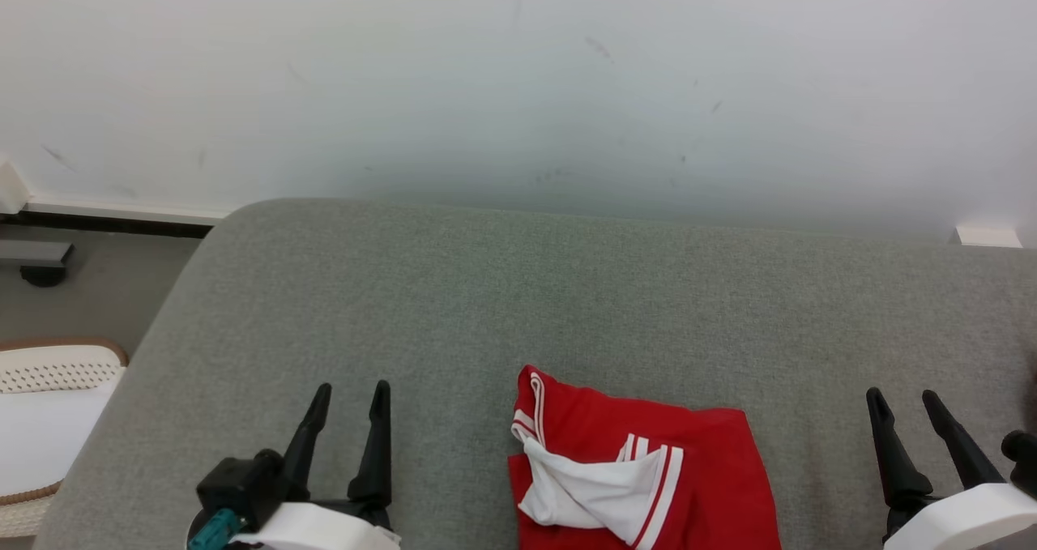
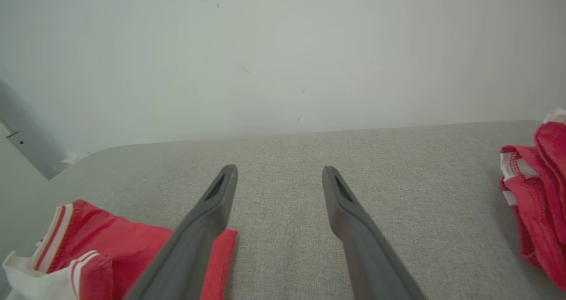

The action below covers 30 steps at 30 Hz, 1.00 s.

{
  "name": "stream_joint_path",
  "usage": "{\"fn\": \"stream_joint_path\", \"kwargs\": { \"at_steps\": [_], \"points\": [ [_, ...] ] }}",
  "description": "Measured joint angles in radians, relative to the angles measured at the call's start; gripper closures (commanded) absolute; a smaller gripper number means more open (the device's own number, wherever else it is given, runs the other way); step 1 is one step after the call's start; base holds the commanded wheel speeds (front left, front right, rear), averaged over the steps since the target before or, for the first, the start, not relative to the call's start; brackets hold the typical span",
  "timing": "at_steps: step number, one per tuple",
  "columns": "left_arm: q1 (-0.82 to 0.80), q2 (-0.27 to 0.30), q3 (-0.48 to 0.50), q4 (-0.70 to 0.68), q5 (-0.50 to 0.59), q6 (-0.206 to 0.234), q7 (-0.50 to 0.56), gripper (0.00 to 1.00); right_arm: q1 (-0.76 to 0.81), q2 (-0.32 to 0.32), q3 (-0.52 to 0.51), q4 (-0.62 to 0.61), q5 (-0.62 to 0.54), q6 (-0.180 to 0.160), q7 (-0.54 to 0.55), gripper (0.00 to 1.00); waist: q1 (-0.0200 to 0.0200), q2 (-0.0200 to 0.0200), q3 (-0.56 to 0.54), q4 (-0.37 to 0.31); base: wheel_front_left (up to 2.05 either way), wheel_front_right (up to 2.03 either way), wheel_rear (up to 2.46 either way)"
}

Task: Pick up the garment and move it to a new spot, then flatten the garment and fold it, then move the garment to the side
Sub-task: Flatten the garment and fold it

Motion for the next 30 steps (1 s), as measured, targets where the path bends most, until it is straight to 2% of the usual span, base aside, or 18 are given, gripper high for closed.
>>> {"fn": "stream_joint_path", "kwargs": {
  "at_steps": [1, 3, 4, 5, 6, 14, 22, 25, 30],
  "points": [
    [0.000, 0.000, 0.001, 0.001, 0.000, -0.001, 0.000, 0.00, 0.000, 0.005, 0.004, 0.007, 0.001, 0.000, -0.001, 0.00, 0.0000, 0.0000, 0.000, 0.000, 0.00, 0.00, 0.00],
    [0.000, 0.000, -0.001, 0.004, 0.000, -0.003, 0.000, 0.00, -0.002, 0.012, 0.011, 0.027, 0.007, 0.000, -0.006, 0.40, 0.0000, 0.0000, 0.001, 0.002, 0.00, 0.00, 0.00],
    [0.000, 0.000, -0.004, 0.006, 0.000, -0.004, 0.000, 0.00, -0.005, 0.014, 0.018, 0.039, 0.007, 0.000, -0.006, 0.70, 0.0000, 0.0000, 0.001, 0.005, 0.00, 0.00, 0.00],
    [-0.001, 0.000, -0.005, 0.009, 0.000, -0.005, 0.000, 0.00, -0.010, 0.020, 0.022, 0.053, 0.014, 0.000, -0.005, 0.94, 0.0000, 0.0000, 0.001, 0.008, 0.00, 0.00, 0.00],
    [-0.002, 0.000, -0.008, 0.011, 0.000, -0.006, 0.000, 0.00, -0.015, 0.027, 0.026, 0.073, 0.024, 0.000, 0.007, 1.00, 0.0000, 0.0000, 0.000, 0.013, 0.00, 0.00, 0.00],
    [-0.008, 0.000, -0.007, 0.018, 0.005, -0.008, 0.000, 0.00, -0.061, 0.044, 0.128, 0.198, 0.098, 0.000, 0.034, 1.00, 0.0000, 0.0000, 0.001, 0.069, 0.00, 0.00, 0.00],
    [-0.008, 0.000, -0.012, 0.023, 0.002, -0.008, 0.000, 0.00, -0.098, 0.058, 0.286, 0.305, 0.135, 0.000, 0.031, 1.00, 0.0000, 0.0000, 0.009, 0.135, 0.00, 0.00, 0.00],
    [-0.010, 0.000, -0.016, 0.025, 0.000, -0.008, 0.000, 0.00, -0.100, 0.055, 0.358, 0.309, 0.149, 0.000, 0.025, 1.00, 0.0000, 0.0000, 0.010, 0.156, 0.00, 0.00, 0.00],
    [-0.009, 0.000, -0.007, 0.025, 0.000, -0.008, 0.000, 0.00, -0.070, 0.039, 0.512, 0.244, 0.177, 0.000, 0.027, 1.00, 0.0000, 0.0000, 0.009, 0.171, 0.00, 0.00, 0.00]
  ]
}}
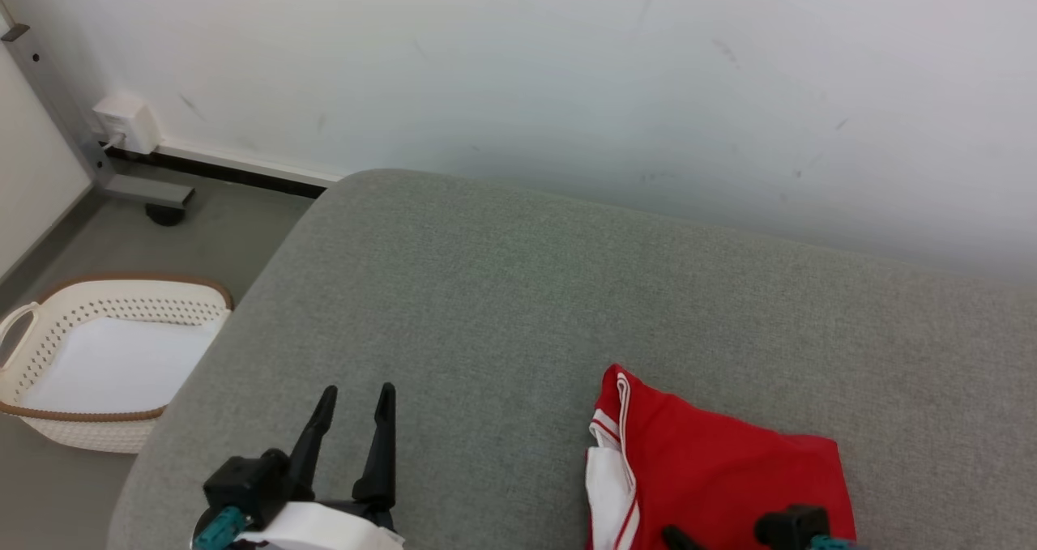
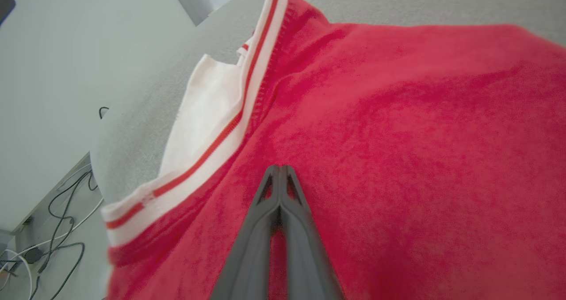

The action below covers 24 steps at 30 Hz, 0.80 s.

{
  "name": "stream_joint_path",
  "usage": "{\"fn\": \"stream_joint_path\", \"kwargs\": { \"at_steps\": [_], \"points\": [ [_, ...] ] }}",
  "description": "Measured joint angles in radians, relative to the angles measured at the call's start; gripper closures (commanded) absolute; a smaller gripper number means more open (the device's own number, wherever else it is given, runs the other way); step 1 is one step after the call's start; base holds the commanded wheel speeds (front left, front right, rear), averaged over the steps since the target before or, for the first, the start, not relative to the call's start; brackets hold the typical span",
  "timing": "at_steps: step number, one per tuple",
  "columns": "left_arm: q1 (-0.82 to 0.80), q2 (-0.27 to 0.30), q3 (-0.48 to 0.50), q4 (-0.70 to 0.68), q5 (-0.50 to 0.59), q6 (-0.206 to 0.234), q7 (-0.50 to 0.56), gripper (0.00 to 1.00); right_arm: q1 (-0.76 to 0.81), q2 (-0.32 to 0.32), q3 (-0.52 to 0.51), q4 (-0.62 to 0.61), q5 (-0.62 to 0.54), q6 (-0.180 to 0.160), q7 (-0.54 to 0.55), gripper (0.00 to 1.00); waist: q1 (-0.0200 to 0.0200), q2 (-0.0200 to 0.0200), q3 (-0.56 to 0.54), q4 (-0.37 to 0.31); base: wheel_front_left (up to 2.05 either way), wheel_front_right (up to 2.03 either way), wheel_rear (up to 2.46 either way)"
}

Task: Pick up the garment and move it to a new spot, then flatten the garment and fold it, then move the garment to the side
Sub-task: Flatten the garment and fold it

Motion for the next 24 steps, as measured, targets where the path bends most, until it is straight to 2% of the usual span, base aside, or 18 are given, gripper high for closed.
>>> {"fn": "stream_joint_path", "kwargs": {
  "at_steps": [8, 13, 17, 18, 19, 20, 21, 24],
  "points": [
    [0.001, 0.000, 0.001, 0.001, 0.000, 0.002, 0.000, 0.00, 0.021, -0.002, 0.200, -0.100, 0.107, 0.000, 0.013, 1.00, 0.0000, 0.0000, -0.005, -0.015, 0.00, 0.00, 0.00],
    [0.000, 0.000, 0.013, -0.003, 0.001, 0.004, 0.000, 0.00, -0.028, -0.028, 0.195, -0.128, 0.129, 0.000, -0.062, 1.00, 0.0000, 0.0000, -0.009, -0.043, 0.00, 0.00, 0.00],
    [0.000, 0.000, 0.020, -0.007, 0.006, 0.000, 0.000, 0.00, -0.060, -0.069, 0.130, -0.142, 0.115, 0.000, -0.129, 1.00, 0.0000, 0.0000, -0.012, -0.080, 0.00, 0.00, 0.00],
    [0.000, 0.000, 0.022, -0.010, 0.007, 0.000, 0.000, 0.00, -0.068, -0.078, 0.108, -0.145, 0.104, 0.000, -0.147, 0.91, 0.0000, 0.0000, -0.013, -0.091, 0.00, 0.00, 0.00],
    [0.000, 0.000, 0.023, -0.013, 0.008, 0.000, 0.000, 0.00, -0.075, -0.086, 0.084, -0.146, 0.091, 0.000, -0.164, 0.58, 0.0000, 0.0000, -0.014, -0.103, 0.00, 0.00, 0.00],
    [0.000, 0.000, 0.026, -0.016, 0.008, 0.000, 0.000, 0.00, -0.082, -0.096, 0.061, -0.147, 0.069, 0.000, -0.179, 0.46, 0.0000, 0.0000, -0.015, -0.115, 0.00, 0.00, 0.00],
    [0.000, 0.000, 0.030, -0.019, 0.008, 0.000, 0.000, 0.00, -0.087, -0.105, 0.035, -0.149, 0.051, 0.000, -0.191, 0.00, 0.0000, 0.0000, -0.015, -0.127, 0.00, 0.00, 0.00],
    [0.000, 0.000, 0.045, -0.026, 0.009, 0.001, 0.000, 0.00, -0.088, -0.112, -0.034, -0.163, 0.016, 0.000, -0.212, 0.00, 0.0000, 0.0001, -0.015, -0.166, 0.00, 0.00, 0.00]
  ]
}}
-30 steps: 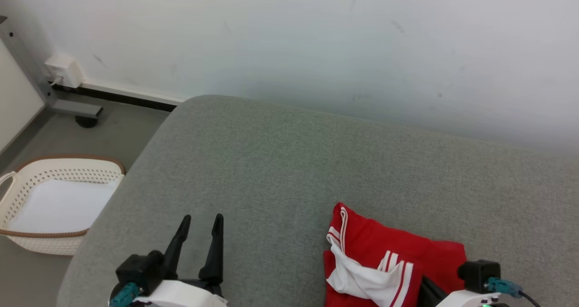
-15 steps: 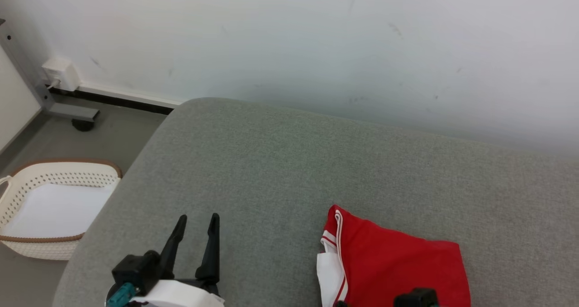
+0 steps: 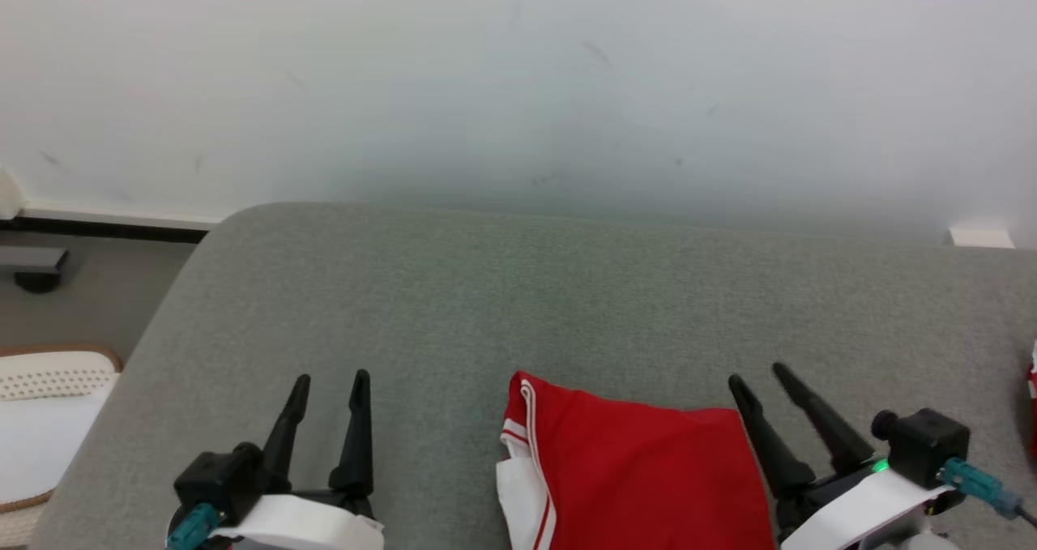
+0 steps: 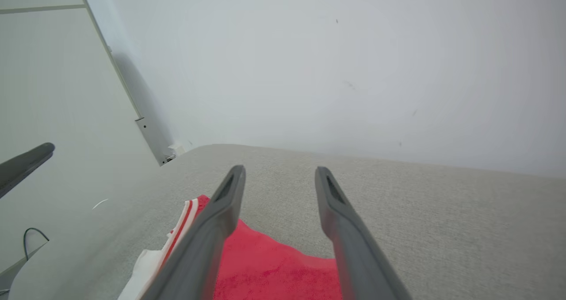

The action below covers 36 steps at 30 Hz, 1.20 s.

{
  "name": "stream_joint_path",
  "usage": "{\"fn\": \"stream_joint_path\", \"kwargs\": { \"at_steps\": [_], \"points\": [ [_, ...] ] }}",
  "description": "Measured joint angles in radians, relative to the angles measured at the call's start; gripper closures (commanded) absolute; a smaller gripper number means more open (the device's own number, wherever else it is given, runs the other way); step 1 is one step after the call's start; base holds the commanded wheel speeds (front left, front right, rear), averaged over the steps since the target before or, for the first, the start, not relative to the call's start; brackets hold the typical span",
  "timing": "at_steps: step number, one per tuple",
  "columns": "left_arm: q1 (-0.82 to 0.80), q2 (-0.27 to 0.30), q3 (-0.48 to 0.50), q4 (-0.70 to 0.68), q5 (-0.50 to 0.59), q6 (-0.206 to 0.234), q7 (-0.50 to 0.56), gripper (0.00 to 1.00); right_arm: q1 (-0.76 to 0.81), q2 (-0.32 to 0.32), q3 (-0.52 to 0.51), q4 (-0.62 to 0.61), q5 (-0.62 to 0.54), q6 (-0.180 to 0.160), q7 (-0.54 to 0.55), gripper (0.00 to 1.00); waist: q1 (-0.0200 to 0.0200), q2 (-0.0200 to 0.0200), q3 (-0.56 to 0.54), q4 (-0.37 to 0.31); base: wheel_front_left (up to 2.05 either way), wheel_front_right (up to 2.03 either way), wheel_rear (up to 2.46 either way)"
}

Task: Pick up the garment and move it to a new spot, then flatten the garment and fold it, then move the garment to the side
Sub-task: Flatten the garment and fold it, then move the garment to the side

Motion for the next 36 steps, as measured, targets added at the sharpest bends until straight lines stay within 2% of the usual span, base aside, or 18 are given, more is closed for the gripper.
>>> {"fn": "stream_joint_path", "kwargs": {
  "at_steps": [7, 13, 19, 25, 30, 36],
  "points": [
    [-0.001, 0.000, 0.044, -0.015, 0.006, 0.003, 0.000, 0.00, 0.008, -0.021, -0.185, -0.029, -0.123, 0.000, -0.036, 0.00, 0.0000, 0.0000, 0.007, -0.089, 0.00, 0.00, 0.00],
    [0.000, 0.000, 0.067, -0.017, 0.023, -0.002, 0.000, 0.00, 0.068, 0.009, -0.304, -0.055, -0.204, 0.000, -0.061, 0.00, 0.0000, 0.0000, 0.022, -0.148, 0.00, 0.00, 0.00],
    [0.012, 0.000, 0.088, -0.020, 0.035, -0.003, 0.000, 0.00, 0.117, 0.047, -0.378, -0.081, -0.224, 0.000, -0.080, 0.00, 0.0000, 0.0000, 0.040, -0.181, 0.00, 0.00, 0.00],
    [0.023, 0.000, 0.088, -0.013, 0.035, -0.006, 0.000, 0.00, 0.139, 0.067, -0.396, -0.088, -0.226, 0.000, -0.087, 0.00, 0.0000, 0.0000, 0.037, -0.183, 0.00, 0.00, 0.00],
    [0.026, 0.000, 0.073, -0.007, 0.035, -0.010, 0.000, 0.00, 0.146, 0.068, -0.373, -0.066, -0.225, 0.000, -0.073, 0.00, 0.0000, 0.0000, 0.030, -0.163, 0.00, 0.00, 0.00],
    [0.024, 0.000, 0.058, -0.006, 0.034, -0.010, 0.000, 0.00, 0.104, 0.064, -0.317, 0.014, -0.204, 0.000, 0.024, 0.00, 0.0000, 0.0000, 0.030, -0.123, 0.00, 0.00, 0.00]
  ]
}}
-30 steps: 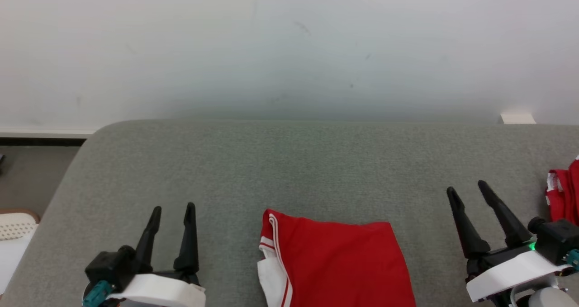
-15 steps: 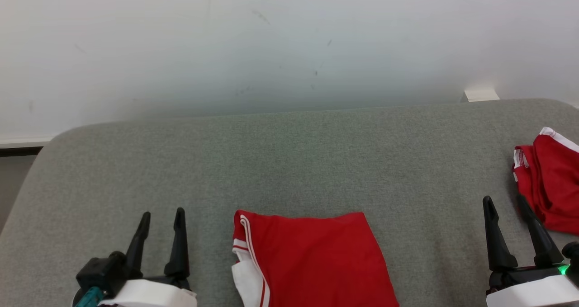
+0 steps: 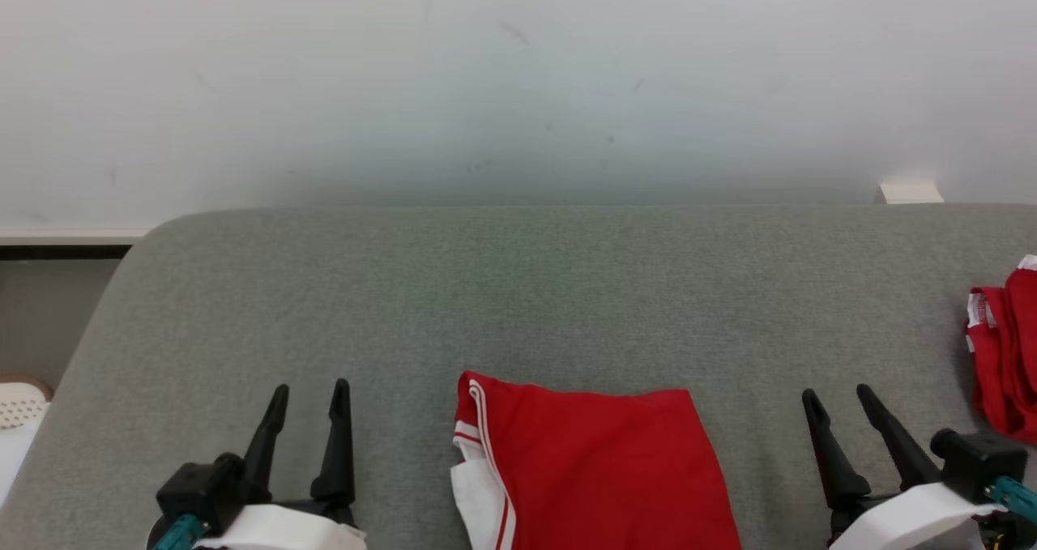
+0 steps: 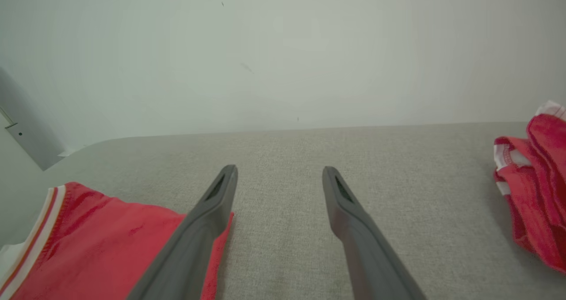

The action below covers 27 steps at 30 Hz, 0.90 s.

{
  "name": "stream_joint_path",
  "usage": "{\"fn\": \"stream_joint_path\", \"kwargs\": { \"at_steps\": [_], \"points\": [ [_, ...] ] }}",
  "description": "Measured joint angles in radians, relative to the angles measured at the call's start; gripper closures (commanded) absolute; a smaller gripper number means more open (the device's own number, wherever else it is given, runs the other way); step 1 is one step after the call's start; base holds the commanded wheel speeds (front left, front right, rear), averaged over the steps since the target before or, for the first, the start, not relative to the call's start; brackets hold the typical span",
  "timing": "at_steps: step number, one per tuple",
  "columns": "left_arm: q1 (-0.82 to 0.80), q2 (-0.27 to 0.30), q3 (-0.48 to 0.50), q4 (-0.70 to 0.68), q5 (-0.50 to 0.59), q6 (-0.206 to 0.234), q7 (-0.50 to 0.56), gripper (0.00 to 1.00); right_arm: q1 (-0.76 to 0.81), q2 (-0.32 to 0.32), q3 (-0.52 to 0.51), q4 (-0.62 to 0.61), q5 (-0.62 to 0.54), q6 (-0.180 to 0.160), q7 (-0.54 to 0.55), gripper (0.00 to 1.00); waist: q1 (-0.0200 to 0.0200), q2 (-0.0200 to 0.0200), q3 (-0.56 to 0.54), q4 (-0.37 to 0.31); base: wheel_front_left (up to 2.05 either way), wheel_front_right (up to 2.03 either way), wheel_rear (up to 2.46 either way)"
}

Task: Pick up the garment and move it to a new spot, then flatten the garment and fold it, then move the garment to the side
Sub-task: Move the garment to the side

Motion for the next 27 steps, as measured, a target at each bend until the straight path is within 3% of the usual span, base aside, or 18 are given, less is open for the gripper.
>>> {"fn": "stream_joint_path", "kwargs": {
  "at_steps": [11, 21, 22, 23, 24, 27],
  "points": [
    [-0.015, 0.000, -0.025, 0.011, 0.002, -0.001, 0.000, 0.00, -0.102, 0.026, 0.094, 0.186, 0.106, 0.000, 0.313, 0.00, 0.0000, -0.0001, 0.016, 0.127, 0.00, 0.00, 0.00],
    [-0.017, 0.000, -0.037, 0.016, 0.000, -0.001, 0.000, 0.00, -0.106, 0.033, 0.085, 0.277, 0.149, 0.000, 0.503, 0.00, 0.0000, 0.0000, 0.026, 0.215, 0.00, 0.00, 0.00],
    [-0.017, 0.000, -0.037, 0.016, -0.002, -0.001, 0.000, 0.00, -0.106, 0.032, 0.089, 0.271, 0.160, -0.001, 0.509, 0.16, -0.0001, -0.0001, 0.027, 0.219, 0.00, 0.00, 0.00],
    [-0.018, 0.000, -0.038, 0.016, -0.002, -0.001, 0.000, 0.00, -0.105, 0.031, 0.092, 0.263, 0.170, -0.002, 0.509, 0.65, 0.0000, 0.0000, 0.029, 0.222, 0.00, 0.00, 0.00],
    [-0.018, 0.000, -0.038, 0.016, -0.002, 0.000, 0.000, 0.00, -0.105, 0.031, 0.093, 0.256, 0.174, -0.002, 0.507, 1.00, 0.0000, 0.0000, 0.030, 0.224, 0.00, 0.00, 0.00],
    [-0.018, 0.000, -0.039, 0.017, -0.002, 0.002, 0.000, 0.00, -0.103, 0.027, 0.102, 0.244, 0.175, -0.001, 0.491, 1.00, 0.0000, 0.0000, 0.030, 0.225, 0.00, 0.00, 0.00]
  ]
}}
